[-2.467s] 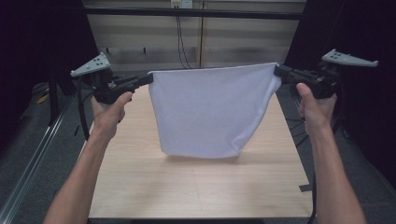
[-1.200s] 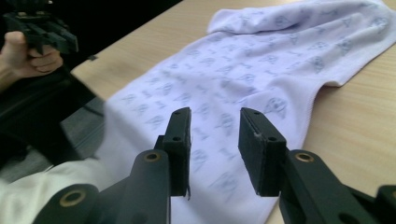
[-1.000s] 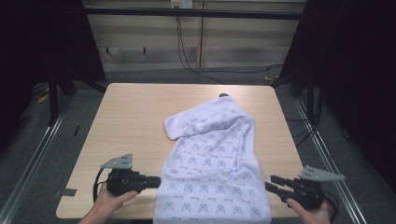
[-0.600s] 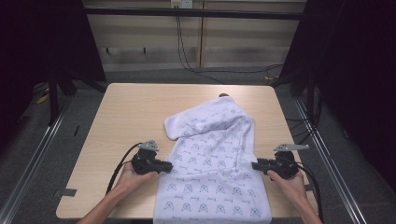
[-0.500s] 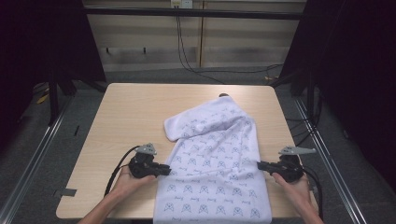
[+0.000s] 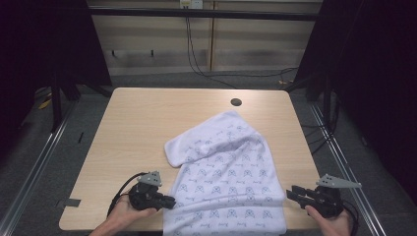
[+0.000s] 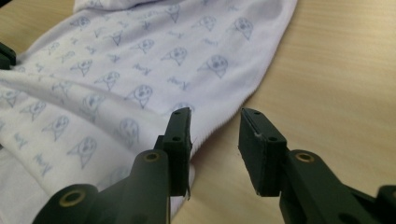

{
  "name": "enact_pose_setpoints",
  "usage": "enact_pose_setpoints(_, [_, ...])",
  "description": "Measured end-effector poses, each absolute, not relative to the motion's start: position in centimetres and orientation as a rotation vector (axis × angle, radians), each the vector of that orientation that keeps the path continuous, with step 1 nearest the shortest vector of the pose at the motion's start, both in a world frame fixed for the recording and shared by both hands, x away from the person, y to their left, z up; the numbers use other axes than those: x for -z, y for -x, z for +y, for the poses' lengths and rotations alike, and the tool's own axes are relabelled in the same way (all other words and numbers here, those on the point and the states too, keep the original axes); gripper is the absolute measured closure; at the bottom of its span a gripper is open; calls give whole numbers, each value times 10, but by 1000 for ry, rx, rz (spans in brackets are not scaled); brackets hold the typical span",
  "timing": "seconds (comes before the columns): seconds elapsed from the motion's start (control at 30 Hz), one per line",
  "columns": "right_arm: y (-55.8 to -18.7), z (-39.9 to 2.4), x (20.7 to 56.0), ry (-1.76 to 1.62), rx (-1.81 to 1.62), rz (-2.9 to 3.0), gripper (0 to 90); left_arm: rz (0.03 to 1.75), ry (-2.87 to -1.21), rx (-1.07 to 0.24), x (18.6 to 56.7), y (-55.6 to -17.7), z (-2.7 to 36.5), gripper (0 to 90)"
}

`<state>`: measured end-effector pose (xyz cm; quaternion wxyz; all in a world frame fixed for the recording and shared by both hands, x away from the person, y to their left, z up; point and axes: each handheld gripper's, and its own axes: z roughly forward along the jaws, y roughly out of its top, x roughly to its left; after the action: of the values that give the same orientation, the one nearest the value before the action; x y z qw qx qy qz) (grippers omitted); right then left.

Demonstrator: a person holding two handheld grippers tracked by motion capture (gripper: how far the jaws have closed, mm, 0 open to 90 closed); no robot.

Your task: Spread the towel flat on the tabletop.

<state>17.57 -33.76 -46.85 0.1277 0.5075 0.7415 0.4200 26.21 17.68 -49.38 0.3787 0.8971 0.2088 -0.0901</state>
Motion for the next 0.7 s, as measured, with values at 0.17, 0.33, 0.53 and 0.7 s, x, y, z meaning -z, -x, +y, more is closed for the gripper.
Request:
enact_pose_setpoints(0.17, [-209,-318,470,-1399,-1216,2230,630,604,-2135,172,483,-287,176,887])
enact_pose_setpoints(0.33, [-255,-294,476,-1340,-1214,2293,611,654,-2090,144,484,-321,155,709])
enact_pose_setpoints(0.53, [-299,-281,485,-1288,-1191,2329,551,642,-2162,170,497,-334,143,712])
enact_pose_setpoints(0.7, [-315,-285,493,-1289,-1194,2323,523,639,-2197,150,505,-329,146,886])
